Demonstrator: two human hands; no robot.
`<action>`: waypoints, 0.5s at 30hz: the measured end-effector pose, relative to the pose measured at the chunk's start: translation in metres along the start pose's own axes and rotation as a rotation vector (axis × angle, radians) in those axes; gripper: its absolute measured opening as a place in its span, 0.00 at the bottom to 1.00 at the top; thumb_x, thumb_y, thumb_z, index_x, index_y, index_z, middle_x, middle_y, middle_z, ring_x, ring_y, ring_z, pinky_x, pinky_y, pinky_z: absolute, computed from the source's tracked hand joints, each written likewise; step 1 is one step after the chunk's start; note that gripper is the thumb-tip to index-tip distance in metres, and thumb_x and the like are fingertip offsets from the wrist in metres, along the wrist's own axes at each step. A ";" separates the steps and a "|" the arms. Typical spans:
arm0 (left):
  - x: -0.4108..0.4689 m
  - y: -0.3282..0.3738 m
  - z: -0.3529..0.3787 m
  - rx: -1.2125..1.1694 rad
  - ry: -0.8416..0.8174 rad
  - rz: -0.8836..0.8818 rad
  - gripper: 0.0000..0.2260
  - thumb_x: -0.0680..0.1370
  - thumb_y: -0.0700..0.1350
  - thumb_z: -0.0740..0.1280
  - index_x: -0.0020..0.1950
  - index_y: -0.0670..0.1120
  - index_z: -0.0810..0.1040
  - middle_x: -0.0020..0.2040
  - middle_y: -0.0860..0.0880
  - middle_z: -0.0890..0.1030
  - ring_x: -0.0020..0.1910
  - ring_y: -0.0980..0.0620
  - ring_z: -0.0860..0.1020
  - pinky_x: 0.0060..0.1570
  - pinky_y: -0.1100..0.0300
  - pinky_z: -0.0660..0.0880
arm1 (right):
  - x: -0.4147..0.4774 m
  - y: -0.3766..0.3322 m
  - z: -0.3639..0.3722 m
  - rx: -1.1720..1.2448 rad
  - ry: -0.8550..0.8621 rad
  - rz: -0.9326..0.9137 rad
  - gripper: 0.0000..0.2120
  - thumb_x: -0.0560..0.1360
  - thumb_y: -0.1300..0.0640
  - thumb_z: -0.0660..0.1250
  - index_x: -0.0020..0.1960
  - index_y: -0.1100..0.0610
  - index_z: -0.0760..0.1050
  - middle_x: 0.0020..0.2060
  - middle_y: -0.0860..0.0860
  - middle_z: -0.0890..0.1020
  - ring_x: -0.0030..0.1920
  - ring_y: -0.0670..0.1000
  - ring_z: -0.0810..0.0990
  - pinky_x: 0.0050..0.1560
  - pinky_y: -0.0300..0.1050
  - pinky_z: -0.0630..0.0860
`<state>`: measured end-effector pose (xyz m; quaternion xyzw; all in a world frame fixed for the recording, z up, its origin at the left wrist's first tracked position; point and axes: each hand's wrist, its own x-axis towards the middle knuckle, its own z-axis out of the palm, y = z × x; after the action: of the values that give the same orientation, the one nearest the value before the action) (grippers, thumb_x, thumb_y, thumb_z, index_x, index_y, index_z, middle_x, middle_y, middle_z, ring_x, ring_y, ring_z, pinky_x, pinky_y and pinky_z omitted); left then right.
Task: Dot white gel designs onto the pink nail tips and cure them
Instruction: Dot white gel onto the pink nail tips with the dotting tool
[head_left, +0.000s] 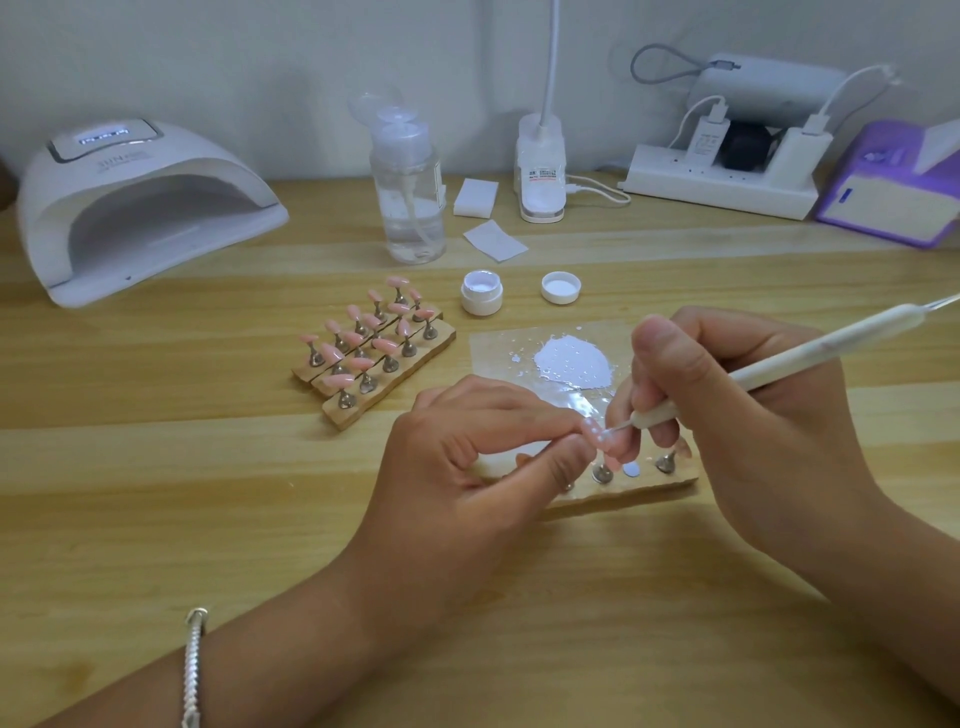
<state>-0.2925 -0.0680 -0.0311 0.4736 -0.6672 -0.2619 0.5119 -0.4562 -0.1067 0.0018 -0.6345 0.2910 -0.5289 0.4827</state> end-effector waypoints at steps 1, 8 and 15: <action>0.000 0.000 0.000 -0.001 0.003 0.000 0.05 0.73 0.46 0.74 0.48 0.53 0.85 0.44 0.60 0.85 0.49 0.53 0.82 0.54 0.39 0.73 | 0.000 0.000 -0.001 -0.008 0.007 -0.009 0.17 0.77 0.52 0.65 0.29 0.52 0.75 0.23 0.50 0.77 0.24 0.50 0.77 0.26 0.33 0.71; -0.001 -0.003 0.001 -0.001 0.006 0.024 0.03 0.75 0.47 0.73 0.48 0.51 0.84 0.43 0.59 0.85 0.49 0.54 0.82 0.53 0.39 0.73 | 0.008 -0.005 -0.005 -0.006 0.079 -0.034 0.15 0.74 0.46 0.70 0.31 0.50 0.76 0.25 0.44 0.76 0.27 0.51 0.77 0.30 0.40 0.73; -0.001 -0.003 0.001 -0.055 0.048 -0.006 0.06 0.76 0.50 0.70 0.51 0.53 0.84 0.44 0.60 0.85 0.48 0.55 0.82 0.50 0.36 0.75 | 0.011 -0.004 -0.010 -0.087 0.109 -0.058 0.11 0.73 0.42 0.70 0.45 0.49 0.81 0.36 0.50 0.84 0.36 0.54 0.83 0.37 0.44 0.77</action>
<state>-0.2918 -0.0684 -0.0345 0.4675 -0.6456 -0.2704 0.5399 -0.4637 -0.1180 0.0094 -0.6332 0.3212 -0.5633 0.4225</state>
